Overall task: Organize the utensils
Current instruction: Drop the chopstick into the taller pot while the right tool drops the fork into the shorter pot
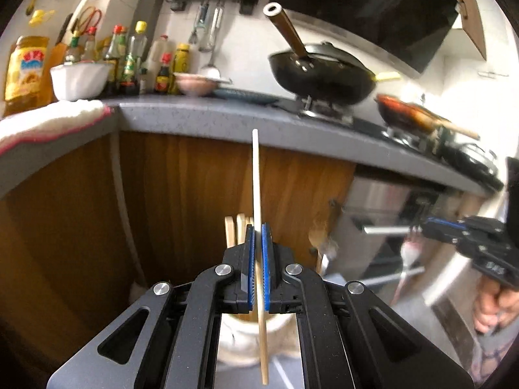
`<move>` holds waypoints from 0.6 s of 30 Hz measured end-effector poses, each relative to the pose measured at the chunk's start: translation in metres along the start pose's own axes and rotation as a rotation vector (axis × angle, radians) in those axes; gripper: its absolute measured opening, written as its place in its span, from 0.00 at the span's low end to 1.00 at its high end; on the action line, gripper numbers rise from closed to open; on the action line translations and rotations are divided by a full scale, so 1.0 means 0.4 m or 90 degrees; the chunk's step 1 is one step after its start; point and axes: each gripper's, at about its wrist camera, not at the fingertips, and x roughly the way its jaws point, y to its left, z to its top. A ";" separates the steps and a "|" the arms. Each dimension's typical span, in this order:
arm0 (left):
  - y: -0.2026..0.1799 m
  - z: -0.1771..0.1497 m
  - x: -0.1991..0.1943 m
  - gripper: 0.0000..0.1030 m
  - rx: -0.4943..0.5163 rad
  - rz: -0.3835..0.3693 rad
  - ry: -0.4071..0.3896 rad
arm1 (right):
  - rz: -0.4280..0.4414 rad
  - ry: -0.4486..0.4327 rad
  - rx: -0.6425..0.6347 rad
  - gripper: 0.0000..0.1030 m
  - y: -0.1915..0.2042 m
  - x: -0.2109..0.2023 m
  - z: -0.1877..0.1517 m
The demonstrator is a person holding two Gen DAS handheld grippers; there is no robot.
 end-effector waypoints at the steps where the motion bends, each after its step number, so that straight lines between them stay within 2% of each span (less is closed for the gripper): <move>1: -0.003 0.007 0.012 0.04 0.003 0.003 -0.007 | -0.003 -0.001 -0.001 0.02 -0.004 0.005 0.013; 9: -0.012 0.026 0.093 0.04 0.012 0.032 -0.043 | -0.009 -0.006 -0.008 0.02 -0.024 0.051 0.080; 18: -0.018 0.003 0.145 0.04 0.031 0.048 -0.056 | -0.039 0.007 -0.017 0.02 -0.035 0.108 0.071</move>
